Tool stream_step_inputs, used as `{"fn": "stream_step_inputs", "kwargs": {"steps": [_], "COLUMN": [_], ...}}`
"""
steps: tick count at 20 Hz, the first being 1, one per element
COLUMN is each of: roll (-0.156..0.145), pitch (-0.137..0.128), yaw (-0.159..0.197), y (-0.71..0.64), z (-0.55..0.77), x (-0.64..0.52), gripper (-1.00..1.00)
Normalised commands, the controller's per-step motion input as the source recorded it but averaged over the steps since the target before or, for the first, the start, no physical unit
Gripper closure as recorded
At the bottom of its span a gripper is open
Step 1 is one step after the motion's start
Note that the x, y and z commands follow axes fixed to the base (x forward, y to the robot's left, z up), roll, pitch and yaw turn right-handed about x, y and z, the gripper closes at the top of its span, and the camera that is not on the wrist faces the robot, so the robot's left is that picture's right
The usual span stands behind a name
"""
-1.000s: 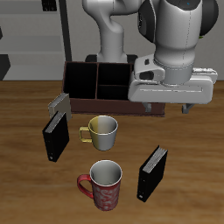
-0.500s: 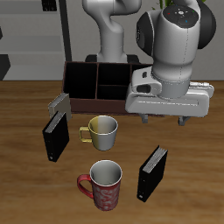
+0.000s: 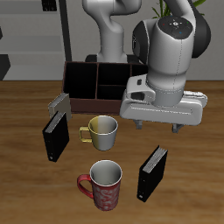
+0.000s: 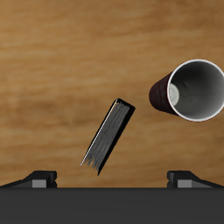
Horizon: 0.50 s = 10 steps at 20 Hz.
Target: Place the left black book into the back desk caddy's left compartment
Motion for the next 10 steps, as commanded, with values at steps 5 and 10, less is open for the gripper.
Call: {"fn": "stream_step_inputs", "kwargs": {"steps": [5,10], "roll": [-0.016,-0.002], "pitch": [-0.032,0.014], "yaw": [-0.042,-0.057], "y": [-0.05,0.02], "z": [-0.12,-0.13], "x": [0.02,0.06], "gripper": [-1.0,-1.0]}}
